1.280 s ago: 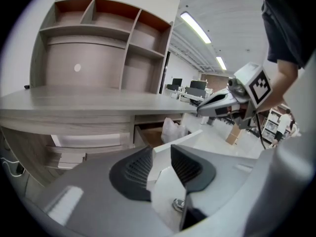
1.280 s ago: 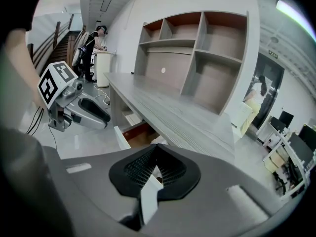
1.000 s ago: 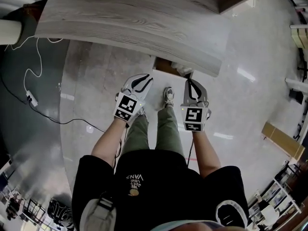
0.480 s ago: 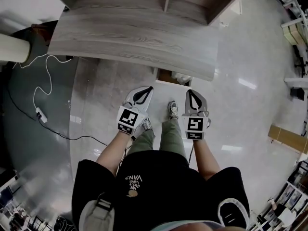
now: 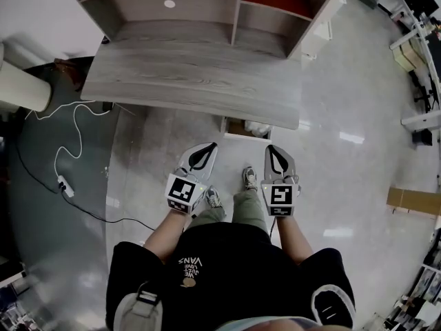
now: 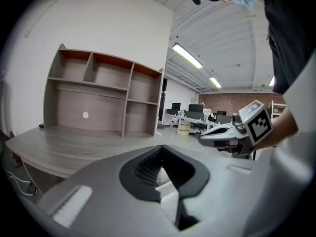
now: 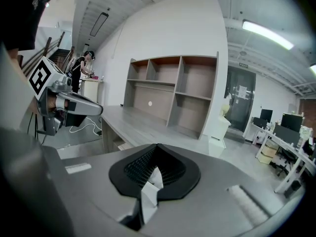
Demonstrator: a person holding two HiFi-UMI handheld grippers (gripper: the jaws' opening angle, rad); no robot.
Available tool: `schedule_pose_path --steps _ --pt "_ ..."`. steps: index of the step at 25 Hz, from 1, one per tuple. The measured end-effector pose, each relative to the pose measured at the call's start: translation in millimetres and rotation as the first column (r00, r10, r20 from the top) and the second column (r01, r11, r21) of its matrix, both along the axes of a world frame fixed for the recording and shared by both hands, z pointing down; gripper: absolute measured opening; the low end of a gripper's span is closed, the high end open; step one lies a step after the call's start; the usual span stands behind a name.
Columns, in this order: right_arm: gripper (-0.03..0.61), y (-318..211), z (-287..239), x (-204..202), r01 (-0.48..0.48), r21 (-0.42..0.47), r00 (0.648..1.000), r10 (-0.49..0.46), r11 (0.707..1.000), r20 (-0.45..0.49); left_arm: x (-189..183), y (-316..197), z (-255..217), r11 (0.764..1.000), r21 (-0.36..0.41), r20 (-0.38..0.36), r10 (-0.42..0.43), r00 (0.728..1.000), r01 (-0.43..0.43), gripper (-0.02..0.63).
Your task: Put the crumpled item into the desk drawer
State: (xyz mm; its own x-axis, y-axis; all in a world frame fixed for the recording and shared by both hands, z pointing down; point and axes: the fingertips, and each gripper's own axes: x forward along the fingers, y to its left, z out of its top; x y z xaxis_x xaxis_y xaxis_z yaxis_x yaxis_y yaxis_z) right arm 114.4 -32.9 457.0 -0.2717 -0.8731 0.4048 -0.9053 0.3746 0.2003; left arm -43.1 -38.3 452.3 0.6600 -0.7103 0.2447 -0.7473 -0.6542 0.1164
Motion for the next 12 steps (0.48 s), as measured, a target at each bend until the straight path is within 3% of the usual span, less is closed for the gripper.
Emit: schedule_pose_path --steps 12 --pt "0.002 15 -55 -2 -0.015 0.101 1.000 0.012 0.995 0.026 -17 18 -55 0.994 0.105 -0.010 -0.003 1.000 0.004 0.052"
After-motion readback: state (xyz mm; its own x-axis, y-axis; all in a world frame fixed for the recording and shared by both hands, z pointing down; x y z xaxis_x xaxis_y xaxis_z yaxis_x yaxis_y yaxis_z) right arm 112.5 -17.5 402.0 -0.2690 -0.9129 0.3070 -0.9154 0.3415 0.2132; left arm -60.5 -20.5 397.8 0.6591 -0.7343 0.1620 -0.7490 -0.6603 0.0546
